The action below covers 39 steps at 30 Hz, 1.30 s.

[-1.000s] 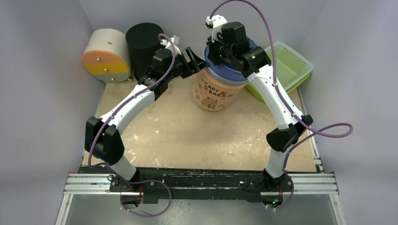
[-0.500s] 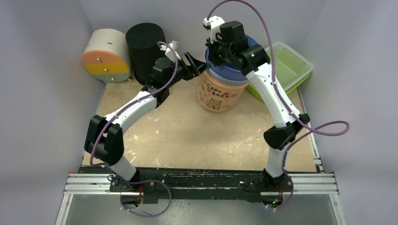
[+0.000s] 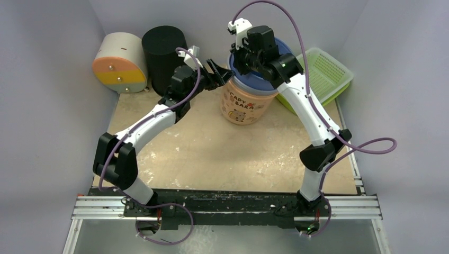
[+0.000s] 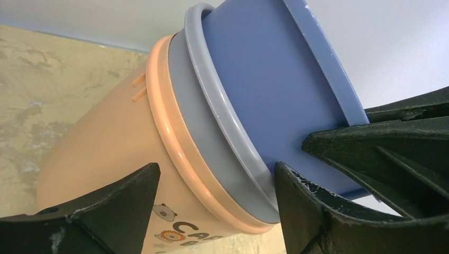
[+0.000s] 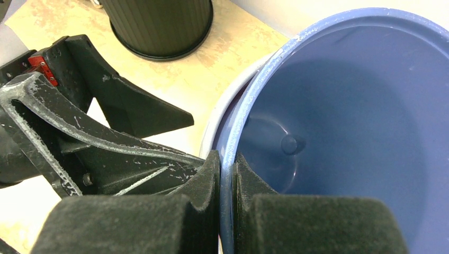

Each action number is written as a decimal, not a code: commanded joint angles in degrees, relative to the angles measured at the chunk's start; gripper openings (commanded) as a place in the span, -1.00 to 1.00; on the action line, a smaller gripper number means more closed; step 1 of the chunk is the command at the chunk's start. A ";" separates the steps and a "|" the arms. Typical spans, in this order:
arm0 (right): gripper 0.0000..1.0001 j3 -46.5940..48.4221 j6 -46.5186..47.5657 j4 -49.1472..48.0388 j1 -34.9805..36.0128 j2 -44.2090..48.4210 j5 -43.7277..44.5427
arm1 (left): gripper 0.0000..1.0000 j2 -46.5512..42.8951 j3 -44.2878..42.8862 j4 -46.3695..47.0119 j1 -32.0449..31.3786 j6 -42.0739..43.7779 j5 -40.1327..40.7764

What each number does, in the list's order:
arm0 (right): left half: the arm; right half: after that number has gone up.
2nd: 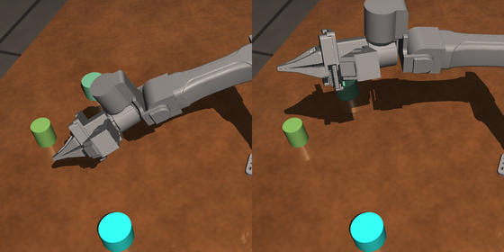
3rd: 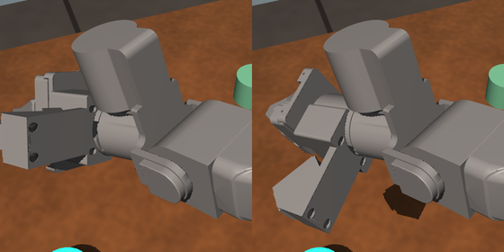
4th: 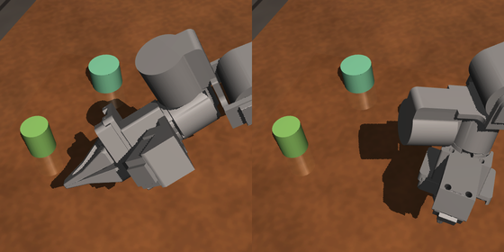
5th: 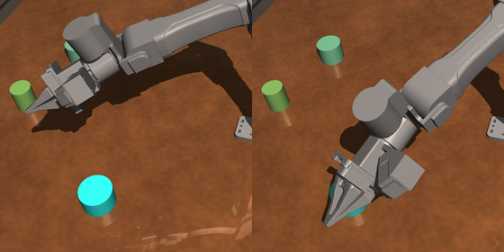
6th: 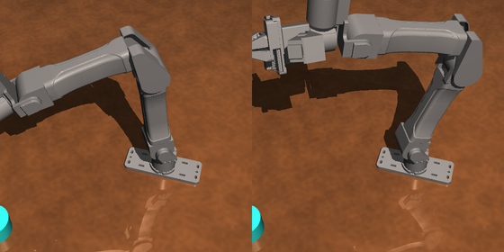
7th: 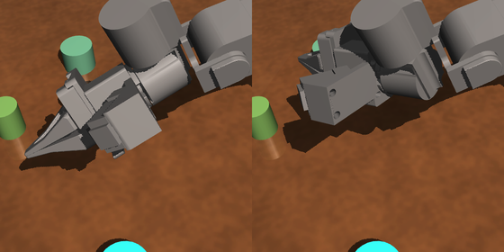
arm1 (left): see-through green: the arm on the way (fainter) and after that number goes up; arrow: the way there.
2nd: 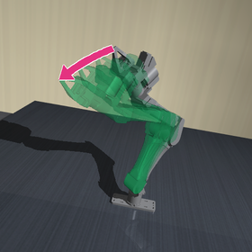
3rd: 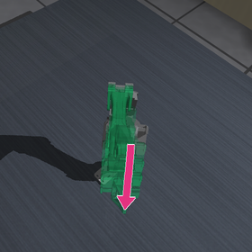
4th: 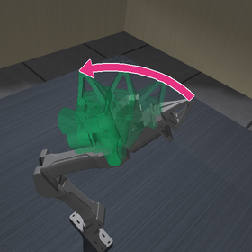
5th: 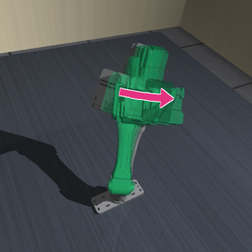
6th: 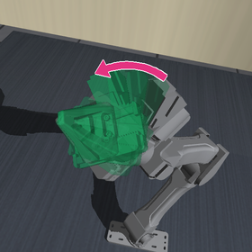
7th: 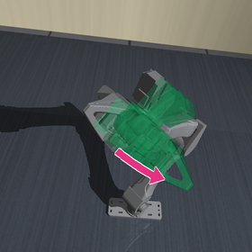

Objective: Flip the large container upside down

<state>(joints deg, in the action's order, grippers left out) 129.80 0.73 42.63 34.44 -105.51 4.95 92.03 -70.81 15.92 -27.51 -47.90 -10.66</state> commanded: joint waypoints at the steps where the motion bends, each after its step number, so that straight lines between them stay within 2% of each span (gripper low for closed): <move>1: -1.00 9.82 2.52 -28.69 0.94 15.12 -1.22 | 0.48 5.71 5.58 -26.44 1.84 11.67 11.46; 7: -1.00 11.09 4.43 -31.89 0.98 16.61 -0.27 | 0.47 7.98 9.05 -25.20 1.82 12.08 12.75; 14: -1.00 8.70 4.74 -33.58 0.98 19.36 -0.06 | 0.47 11.41 8.19 -25.45 1.92 13.25 13.60; 24: -1.00 2.80 2.91 -29.73 0.94 20.34 2.92 | 0.47 13.23 11.76 -24.66 3.49 14.94 14.27; 32: -1.00 11.02 7.51 -28.21 0.98 18.80 6.17 | 0.47 16.34 14.43 -23.24 5.96 16.52 14.63; 36: -1.00 10.64 9.93 -30.11 0.90 19.89 8.21 | 0.46 17.89 14.43 -23.28 7.32 16.89 14.39; 39: -1.00 9.19 9.80 -29.84 0.81 20.34 9.43 | 0.46 15.47 14.36 -23.15 7.77 16.62 12.19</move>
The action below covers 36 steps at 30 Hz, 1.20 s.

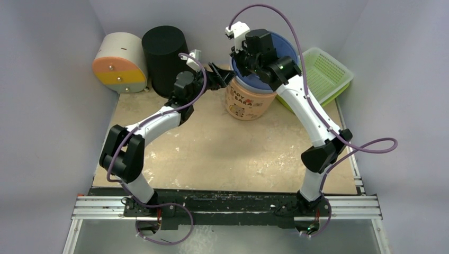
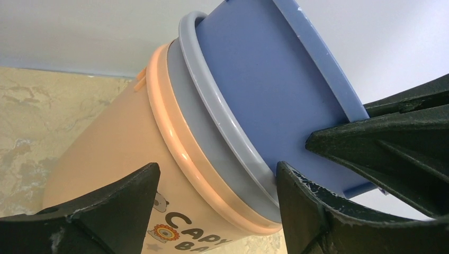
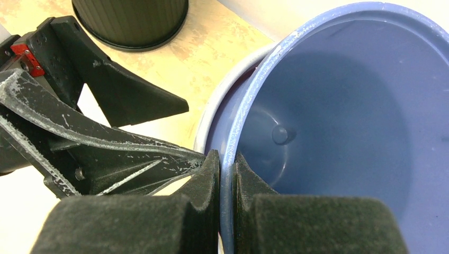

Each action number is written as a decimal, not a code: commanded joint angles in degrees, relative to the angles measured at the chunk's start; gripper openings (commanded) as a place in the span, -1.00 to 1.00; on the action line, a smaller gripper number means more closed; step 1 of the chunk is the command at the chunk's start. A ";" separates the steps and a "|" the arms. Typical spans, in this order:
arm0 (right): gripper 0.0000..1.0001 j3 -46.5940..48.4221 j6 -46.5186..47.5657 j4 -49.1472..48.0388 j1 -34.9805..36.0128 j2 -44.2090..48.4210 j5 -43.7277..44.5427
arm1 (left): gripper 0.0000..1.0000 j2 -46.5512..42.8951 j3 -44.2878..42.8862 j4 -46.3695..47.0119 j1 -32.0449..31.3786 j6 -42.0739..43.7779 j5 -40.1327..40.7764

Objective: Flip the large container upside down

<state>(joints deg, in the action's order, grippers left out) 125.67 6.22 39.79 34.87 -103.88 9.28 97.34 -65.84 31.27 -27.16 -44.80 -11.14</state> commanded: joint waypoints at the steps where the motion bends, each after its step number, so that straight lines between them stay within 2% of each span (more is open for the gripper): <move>1: -1.00 11.09 3.24 -27.07 0.31 19.20 4.70 | 0.46 8.80 8.70 -39.19 7.46 13.33 12.37; 4: -1.00 1.00 -1.60 -31.24 0.22 22.61 3.13 | 0.50 3.85 3.86 -43.30 7.46 13.16 11.77; 8: -1.00 -15.03 -5.93 -42.79 0.28 28.19 3.04 | 0.54 -3.38 -5.02 -47.08 7.45 12.81 10.47; 14: -1.00 -35.64 -4.15 -64.74 0.27 35.38 12.13 | 0.55 -11.20 -12.93 -50.49 7.42 12.94 13.39; 18: -1.00 -36.99 0.56 -71.74 0.27 34.75 13.81 | 0.56 -15.00 -13.88 -52.54 7.39 14.19 16.73; 21: -1.00 -35.76 1.49 -71.92 0.24 32.36 13.88 | 0.56 -16.76 -14.21 -53.89 7.45 14.80 18.14; 31: -1.00 -34.57 -14.42 -60.20 0.28 31.72 3.49 | 0.57 -22.50 -23.00 -62.08 7.44 17.02 25.31; 36: -1.00 -33.88 -15.60 -57.23 0.28 31.91 2.69 | 0.57 -23.25 -26.87 -64.39 7.39 18.51 27.20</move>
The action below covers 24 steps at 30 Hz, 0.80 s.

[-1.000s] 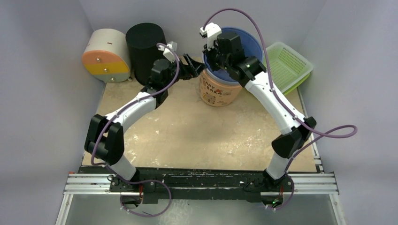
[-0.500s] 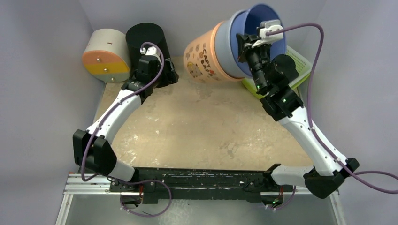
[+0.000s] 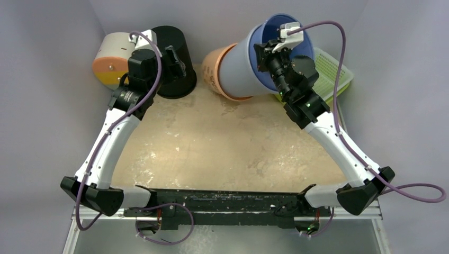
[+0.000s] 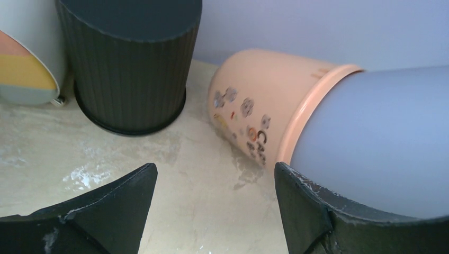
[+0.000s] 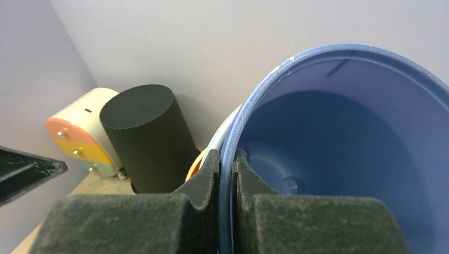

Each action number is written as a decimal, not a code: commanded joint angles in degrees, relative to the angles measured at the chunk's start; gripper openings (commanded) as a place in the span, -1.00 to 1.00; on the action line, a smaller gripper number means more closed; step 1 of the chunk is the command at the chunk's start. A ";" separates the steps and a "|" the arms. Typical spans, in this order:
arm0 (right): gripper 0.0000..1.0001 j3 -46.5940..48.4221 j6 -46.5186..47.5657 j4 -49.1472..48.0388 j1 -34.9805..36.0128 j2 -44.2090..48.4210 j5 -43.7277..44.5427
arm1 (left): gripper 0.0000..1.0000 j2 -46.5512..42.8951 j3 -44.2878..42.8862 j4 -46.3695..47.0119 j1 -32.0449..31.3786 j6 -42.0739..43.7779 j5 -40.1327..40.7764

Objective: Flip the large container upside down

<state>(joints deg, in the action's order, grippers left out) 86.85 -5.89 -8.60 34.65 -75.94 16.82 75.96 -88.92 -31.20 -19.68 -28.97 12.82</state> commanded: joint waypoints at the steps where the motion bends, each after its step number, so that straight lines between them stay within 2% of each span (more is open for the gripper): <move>1: -1.00 5.05 -3.48 -8.19 0.49 4.23 -5.85 | 0.57 -2.00 -4.02 -2.02 -0.02 2.74 3.26; 3: -1.00 6.60 -3.07 -7.76 0.50 4.44 -6.06 | 0.57 -2.03 -4.29 -2.26 -0.07 2.62 3.18; 8: -1.00 18.70 1.97 -0.11 0.50 1.74 -5.33 | 0.57 -2.13 -3.82 -2.61 -0.06 2.69 3.09; 12: -1.00 24.89 4.30 4.42 0.48 0.80 -5.16 | 0.58 -2.51 -2.55 -1.95 -0.02 2.44 2.99; 24: -1.00 30.05 9.29 6.79 0.50 0.79 -2.75 | 0.58 -3.15 -1.07 -1.06 -0.01 1.98 3.03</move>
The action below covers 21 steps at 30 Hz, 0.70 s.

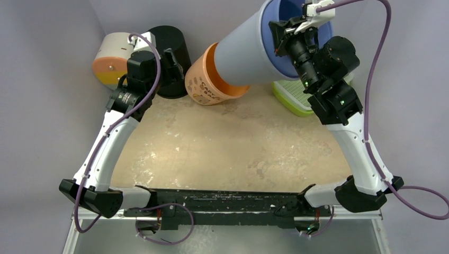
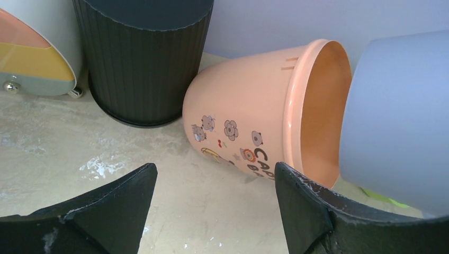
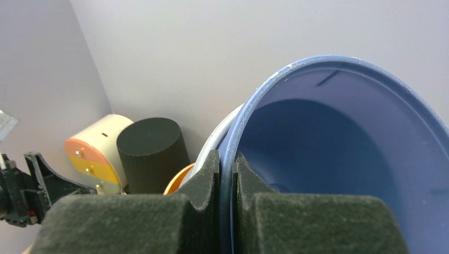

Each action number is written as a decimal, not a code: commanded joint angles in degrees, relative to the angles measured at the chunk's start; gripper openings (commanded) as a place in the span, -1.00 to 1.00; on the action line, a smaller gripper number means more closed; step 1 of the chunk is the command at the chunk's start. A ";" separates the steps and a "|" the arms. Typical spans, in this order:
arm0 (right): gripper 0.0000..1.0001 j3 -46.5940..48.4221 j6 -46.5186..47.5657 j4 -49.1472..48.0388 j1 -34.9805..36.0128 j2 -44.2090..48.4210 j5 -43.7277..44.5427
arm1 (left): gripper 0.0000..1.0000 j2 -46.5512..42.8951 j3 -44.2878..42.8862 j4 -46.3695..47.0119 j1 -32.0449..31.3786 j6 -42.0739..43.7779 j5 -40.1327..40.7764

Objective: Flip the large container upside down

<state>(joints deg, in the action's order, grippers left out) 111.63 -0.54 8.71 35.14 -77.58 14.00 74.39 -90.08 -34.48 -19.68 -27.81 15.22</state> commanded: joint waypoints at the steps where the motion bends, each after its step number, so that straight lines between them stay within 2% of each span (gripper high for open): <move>1: -1.00 6.28 4.70 -10.25 0.00 2.08 0.39 | 0.58 -1.61 0.16 2.11 -0.05 0.83 0.74; 13: -1.00 21.22 12.20 -3.78 0.02 -4.27 3.22 | 0.58 -2.51 2.57 2.93 -0.03 0.68 1.25; 21: -1.00 27.45 10.70 1.51 0.02 -6.46 -3.62 | 0.58 -1.53 2.25 2.45 0.04 0.63 1.93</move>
<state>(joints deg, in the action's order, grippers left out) 133.03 8.27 19.27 35.11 -85.25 16.27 73.63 -87.26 -33.95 -19.68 -27.81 15.92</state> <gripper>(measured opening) 0.059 0.789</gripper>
